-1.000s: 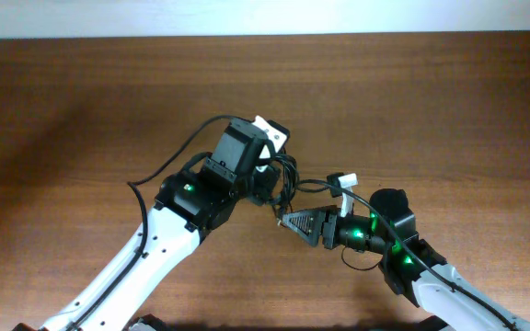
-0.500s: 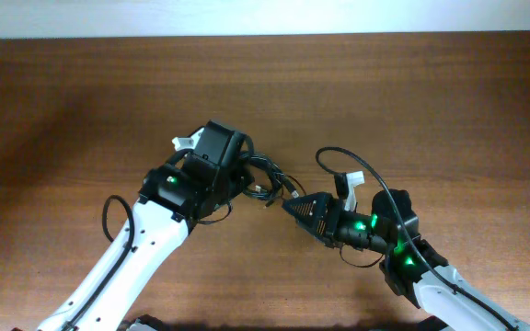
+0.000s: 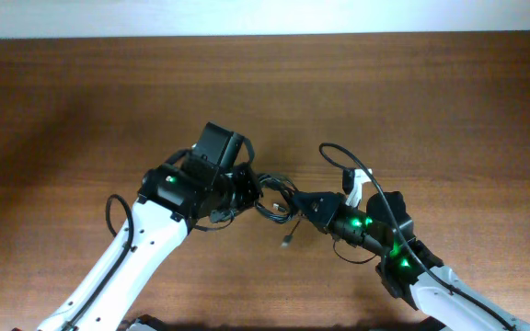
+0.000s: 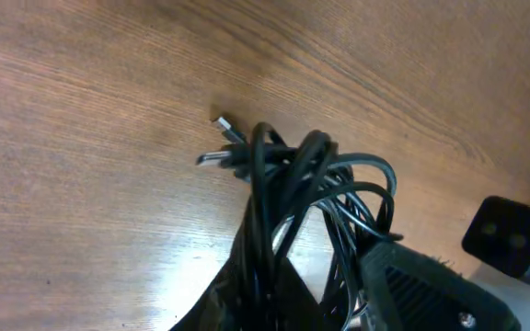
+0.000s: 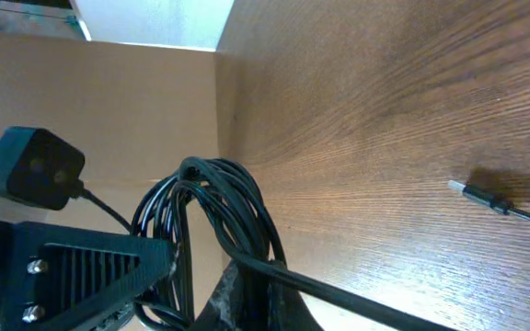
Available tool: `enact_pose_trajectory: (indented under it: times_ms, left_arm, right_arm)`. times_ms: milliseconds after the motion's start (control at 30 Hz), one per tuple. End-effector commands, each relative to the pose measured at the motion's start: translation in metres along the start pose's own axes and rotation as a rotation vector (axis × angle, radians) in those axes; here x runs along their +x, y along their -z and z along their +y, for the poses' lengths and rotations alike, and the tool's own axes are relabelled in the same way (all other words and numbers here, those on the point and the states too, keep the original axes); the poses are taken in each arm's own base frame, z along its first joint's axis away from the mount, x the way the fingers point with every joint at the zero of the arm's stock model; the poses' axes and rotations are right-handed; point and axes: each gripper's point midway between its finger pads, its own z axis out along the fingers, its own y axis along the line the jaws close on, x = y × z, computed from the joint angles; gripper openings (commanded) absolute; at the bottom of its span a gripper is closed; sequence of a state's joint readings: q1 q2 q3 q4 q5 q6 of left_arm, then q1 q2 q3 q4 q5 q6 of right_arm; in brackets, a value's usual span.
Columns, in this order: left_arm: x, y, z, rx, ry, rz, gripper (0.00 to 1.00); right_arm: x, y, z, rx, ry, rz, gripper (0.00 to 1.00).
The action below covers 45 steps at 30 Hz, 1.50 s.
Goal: Untangle cables
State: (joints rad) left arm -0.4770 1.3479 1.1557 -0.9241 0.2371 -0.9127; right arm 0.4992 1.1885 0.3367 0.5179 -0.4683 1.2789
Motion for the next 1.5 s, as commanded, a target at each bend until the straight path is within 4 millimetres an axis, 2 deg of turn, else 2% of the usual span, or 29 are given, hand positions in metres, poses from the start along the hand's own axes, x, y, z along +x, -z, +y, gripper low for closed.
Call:
enact_pose_trajectory:
  times_ms: [0,33,67,100,133,233,300,333,367,400,433,467,500,533,567,600,700,800,867,900,967,1033,1067,1133,1233,1333,1400,1467]
  left_arm:
    - [-0.024,0.011,0.012,-0.084,-0.106,-0.148,0.76]
    - [-0.033,0.013,0.018,-0.127,-0.104,-0.198,0.94]
    - [-0.04,0.015,0.023,-0.159,-0.103,-0.237,0.99]
    - [-0.04,0.015,0.024,-0.161,-0.104,-0.239,0.99]
    - [-0.038,0.015,0.024,-0.163,-0.103,-0.23,0.99]
    - [-0.011,0.004,0.033,-0.157,-0.088,-0.096,1.0]
    - [0.03,-0.017,0.042,-0.107,0.063,0.094,0.95]
    - [0.049,-0.028,0.039,-0.051,0.143,0.191,0.96]
    - [0.061,-0.035,0.024,0.05,0.194,0.273,0.95]
    - [0.064,-0.037,0.02,0.076,0.23,0.298,0.94]
    - [0.066,-0.042,0.025,0.055,0.324,0.3,0.93]
    - [0.066,-0.045,0.026,0.056,0.359,0.298,0.88]
    - [0.063,-0.053,0.026,0.075,0.405,0.284,0.77]
    - [0.056,-0.064,0.027,0.105,0.426,0.241,0.52]
    - [0.051,-0.073,0.038,0.081,0.453,0.192,0.21]
    - [0.045,-0.077,0.047,0.054,0.458,0.142,0.01]
    - [0.016,-0.078,0.068,-0.026,0.457,-0.05,0.0]
    - [0.013,-0.077,0.067,-0.009,0.464,-0.035,0.0]
    - [0.001,-0.073,0.071,0.027,0.449,-0.023,0.0]
    - [-0.01,-0.068,0.064,0.101,0.413,-0.012,0.0]
    - [-0.024,-0.055,0.037,0.29,0.299,0.028,0.0]
    - [-0.021,-0.038,0.014,0.462,0.232,0.121,0.0]
    - [-0.018,-0.028,0.004,0.543,0.16,0.156,0.0]
    - [-0.026,-0.03,0.006,0.542,-0.116,0.036,0.0]
    - [-0.048,-0.035,0.016,0.443,-0.409,-0.153,0.0]
    - [-0.064,-0.027,0.003,0.441,-0.747,-0.313,0.0]
    - [-0.056,-0.025,-0.005,0.467,-0.958,-0.344,0.0]
    - [-0.027,-0.017,-0.023,0.623,-1.108,-0.303,0.0]
  right_arm:
    - [0.004,-0.001,-0.002,0.008,-0.019,0.017,0.04]
    - [0.005,-0.001,-0.003,0.012,-0.048,0.021,0.04]
    - [0.007,-0.001,-0.007,0.029,-0.119,0.029,0.04]
    - [0.009,0.0,-0.012,0.052,-0.192,0.038,0.04]
    - [0.016,0.0,-0.018,0.078,-0.339,0.064,0.04]
    - [0.019,0.0,-0.016,0.075,-0.411,0.083,0.04]
    - [0.019,0.0,-0.016,0.077,-0.457,0.078,0.04]
    - [0.019,0.0,-0.017,0.081,-0.458,0.078,0.04]
    - [0.019,0.0,-0.017,0.081,-0.458,0.078,0.04]
    - [0.019,0.0,-0.017,0.081,-0.458,0.078,0.04]
    - [0.019,0.0,-0.016,0.08,-0.459,0.083,0.04]
    - [0.02,0.0,-0.016,0.08,-0.459,0.087,0.04]
    - [0.021,0.001,-0.016,0.079,-0.463,0.091,0.04]
    - [0.022,0.001,-0.016,0.079,-0.47,0.098,0.04]
    - [0.023,0.001,-0.015,0.078,-0.478,0.107,0.04]
    - [0.024,0.001,-0.015,0.078,-0.478,0.108,0.04]
    - [0.025,0.001,-0.015,0.079,-0.478,0.119,0.04]
    - [0.037,0.006,-0.044,0.204,-0.497,0.133,0.04]
    - [0.045,0.011,-0.063,0.269,-0.34,0.168,0.04]
    - [0.047,0.013,-0.069,0.289,-0.271,0.183,0.04]
    - [0.05,0.016,-0.077,0.316,-0.187,0.199,0.04]
    - [0.048,0.029,-0.11,0.47,-0.219,0.14,0.04]
    - [0.048,0.032,-0.116,0.501,-0.189,0.139,0.04]
    - [0.046,0.031,-0.112,0.474,-0.071,0.16,0.05]
    - [0.042,0.028,-0.082,0.37,0.099,0.187,0.2]
    - [0.043,0.031,-0.049,0.249,0.241,0.201,0.29]
    - [0.049,0.034,-0.023,0.14,0.275,0.228,0.36]
    - [0.049,0.031,0.005,0.016,0.334,0.229,0.44]
